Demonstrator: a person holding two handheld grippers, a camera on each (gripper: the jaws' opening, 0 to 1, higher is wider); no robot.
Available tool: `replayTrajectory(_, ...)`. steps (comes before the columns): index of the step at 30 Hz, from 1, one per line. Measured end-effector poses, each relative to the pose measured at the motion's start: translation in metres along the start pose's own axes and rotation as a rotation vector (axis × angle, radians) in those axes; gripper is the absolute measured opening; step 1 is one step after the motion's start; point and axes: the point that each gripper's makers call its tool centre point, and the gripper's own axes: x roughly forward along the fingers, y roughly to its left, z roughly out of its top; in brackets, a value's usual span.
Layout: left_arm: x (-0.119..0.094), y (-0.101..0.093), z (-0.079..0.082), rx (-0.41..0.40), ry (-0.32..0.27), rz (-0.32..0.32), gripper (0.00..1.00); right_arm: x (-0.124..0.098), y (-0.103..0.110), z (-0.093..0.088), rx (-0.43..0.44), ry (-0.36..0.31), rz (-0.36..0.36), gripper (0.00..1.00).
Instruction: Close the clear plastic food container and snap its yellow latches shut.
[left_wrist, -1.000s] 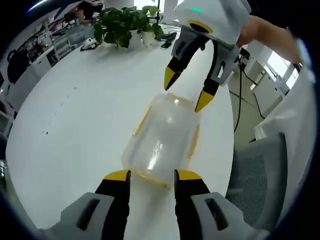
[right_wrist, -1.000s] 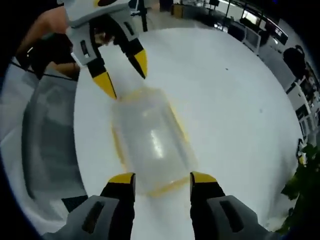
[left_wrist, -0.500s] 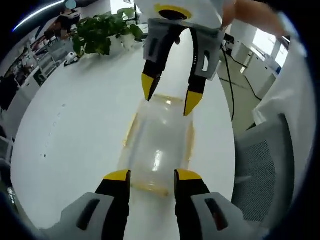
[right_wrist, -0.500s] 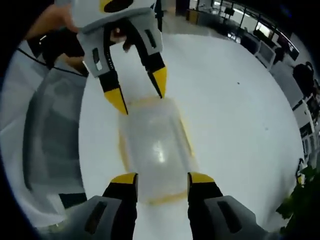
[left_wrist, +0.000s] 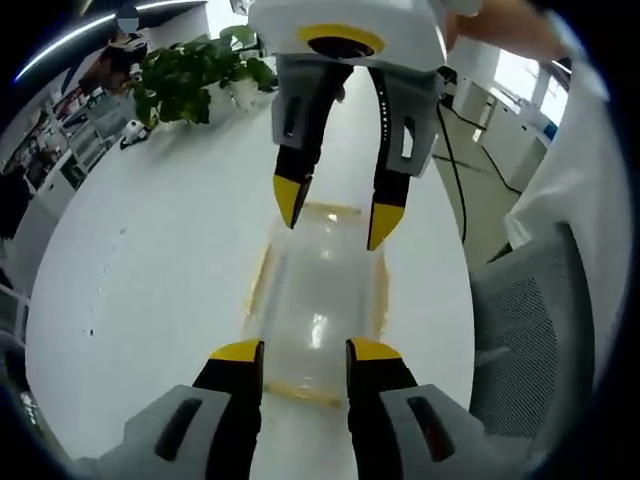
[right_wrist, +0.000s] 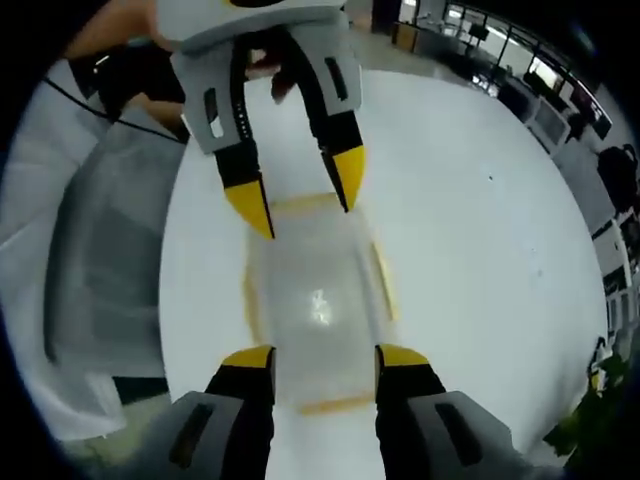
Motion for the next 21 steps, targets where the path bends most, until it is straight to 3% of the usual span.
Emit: replayTrajectory(21,0.017,-0.008,0.019,-0.005,-0.048,-0.023,0.31,0.01,0.002,0.023,-0.03,-0.07,0.021,0.36)
